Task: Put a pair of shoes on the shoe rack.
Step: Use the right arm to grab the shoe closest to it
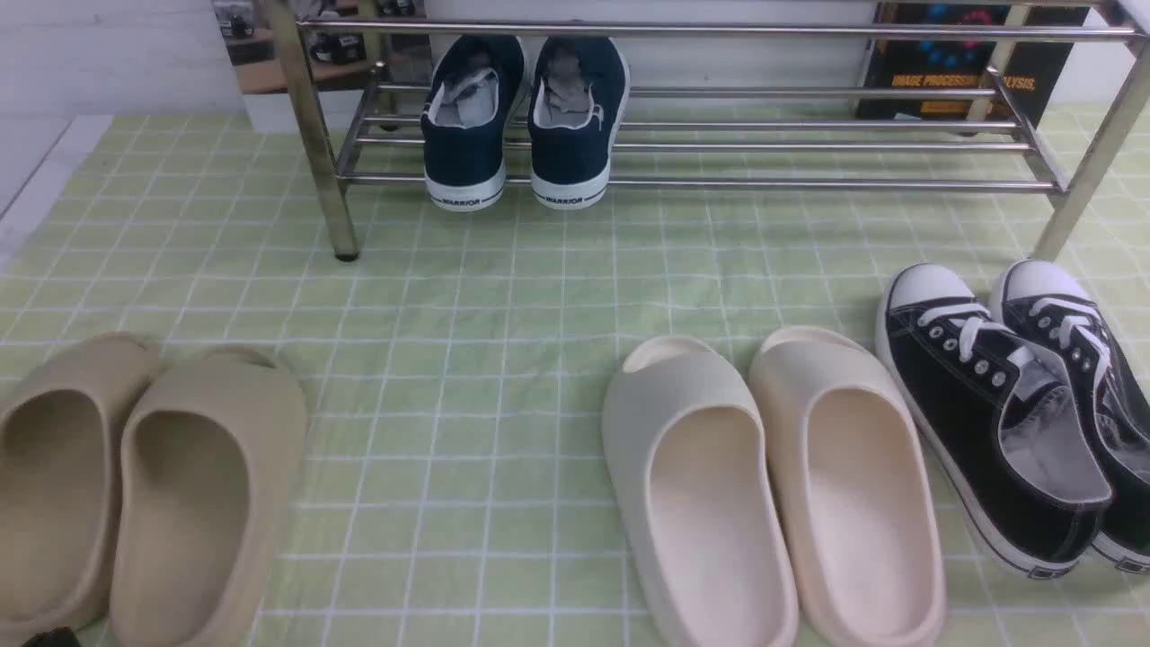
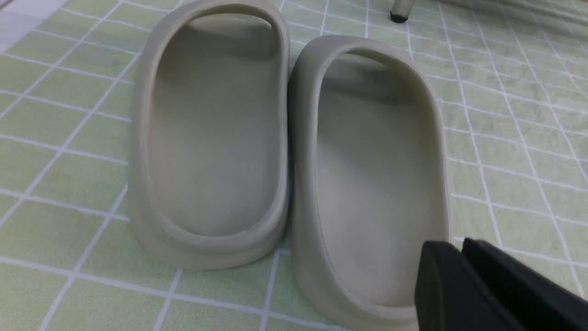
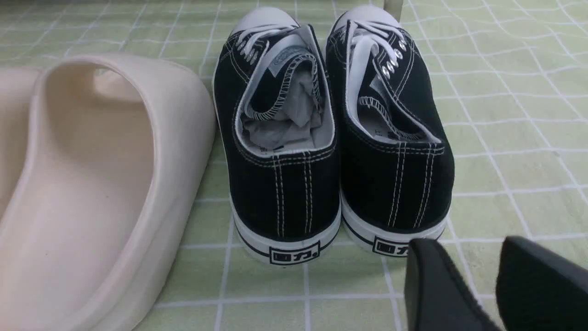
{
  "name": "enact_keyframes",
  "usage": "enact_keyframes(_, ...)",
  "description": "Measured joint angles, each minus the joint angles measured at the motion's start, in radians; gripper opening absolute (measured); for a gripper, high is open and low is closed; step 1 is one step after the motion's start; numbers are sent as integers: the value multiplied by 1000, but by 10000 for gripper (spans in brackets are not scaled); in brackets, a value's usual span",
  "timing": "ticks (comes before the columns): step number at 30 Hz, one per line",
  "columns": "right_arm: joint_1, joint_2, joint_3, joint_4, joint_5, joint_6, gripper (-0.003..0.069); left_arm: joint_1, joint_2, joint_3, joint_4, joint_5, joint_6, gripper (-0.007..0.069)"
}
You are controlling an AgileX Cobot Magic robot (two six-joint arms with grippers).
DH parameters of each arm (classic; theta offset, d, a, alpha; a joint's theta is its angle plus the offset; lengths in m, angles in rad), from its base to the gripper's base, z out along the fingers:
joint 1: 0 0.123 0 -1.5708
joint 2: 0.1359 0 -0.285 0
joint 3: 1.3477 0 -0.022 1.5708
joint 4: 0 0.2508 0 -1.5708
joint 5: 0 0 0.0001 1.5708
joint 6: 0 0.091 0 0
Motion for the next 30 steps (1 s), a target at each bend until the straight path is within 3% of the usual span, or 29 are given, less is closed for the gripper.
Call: enact_keyframes(30, 0, 0, 0, -89, 3, 0, 246, 0, 0, 0, 0, 0, 0, 92)
